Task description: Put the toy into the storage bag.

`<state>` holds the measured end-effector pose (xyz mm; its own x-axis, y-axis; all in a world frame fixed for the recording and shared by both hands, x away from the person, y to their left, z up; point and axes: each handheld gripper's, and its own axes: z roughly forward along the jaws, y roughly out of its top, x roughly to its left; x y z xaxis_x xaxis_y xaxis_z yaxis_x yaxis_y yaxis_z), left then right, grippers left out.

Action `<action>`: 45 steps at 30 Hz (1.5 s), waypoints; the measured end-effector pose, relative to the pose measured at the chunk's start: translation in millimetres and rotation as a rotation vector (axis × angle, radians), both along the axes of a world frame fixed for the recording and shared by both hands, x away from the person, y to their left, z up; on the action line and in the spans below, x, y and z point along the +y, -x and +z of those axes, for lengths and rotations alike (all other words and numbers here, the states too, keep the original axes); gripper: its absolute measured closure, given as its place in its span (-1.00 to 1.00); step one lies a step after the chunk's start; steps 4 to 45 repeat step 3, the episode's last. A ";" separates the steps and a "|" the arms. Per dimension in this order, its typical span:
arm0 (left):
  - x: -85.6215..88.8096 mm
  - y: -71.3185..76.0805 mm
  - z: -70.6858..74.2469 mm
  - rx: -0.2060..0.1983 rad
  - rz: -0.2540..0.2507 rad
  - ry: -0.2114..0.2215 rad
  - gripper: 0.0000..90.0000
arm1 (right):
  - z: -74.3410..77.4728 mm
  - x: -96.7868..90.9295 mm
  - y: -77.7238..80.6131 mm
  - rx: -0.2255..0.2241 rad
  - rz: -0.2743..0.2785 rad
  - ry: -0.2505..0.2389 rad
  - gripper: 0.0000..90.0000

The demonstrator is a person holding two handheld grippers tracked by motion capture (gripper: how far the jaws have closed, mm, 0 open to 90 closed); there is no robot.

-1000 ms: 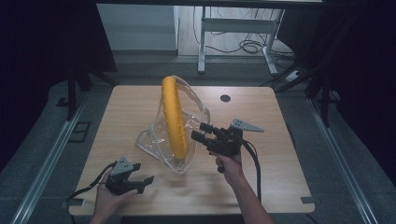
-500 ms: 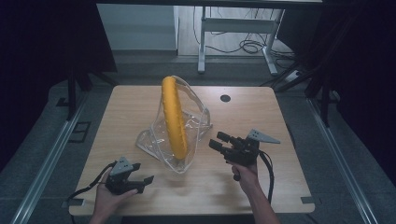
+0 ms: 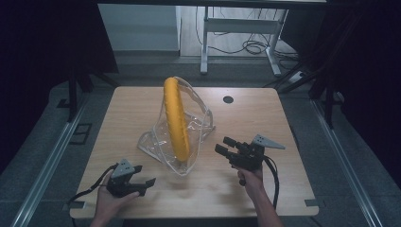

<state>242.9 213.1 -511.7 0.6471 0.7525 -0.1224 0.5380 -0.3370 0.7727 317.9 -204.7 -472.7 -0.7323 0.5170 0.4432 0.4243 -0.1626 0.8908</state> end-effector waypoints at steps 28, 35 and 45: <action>0.2 0.0 0.1 -0.002 -0.001 -0.001 -0.47 | 0.2 -0.4 0.7 -0.001 -0.004 0.009 -0.22; 0.2 0.0 0.1 -0.002 -0.001 -0.001 -0.47 | 0.2 -0.4 0.7 -0.001 -0.004 0.009 -0.22; 0.2 0.0 0.1 -0.002 -0.001 -0.001 -0.47 | 0.2 -0.4 0.7 -0.001 -0.004 0.009 -0.22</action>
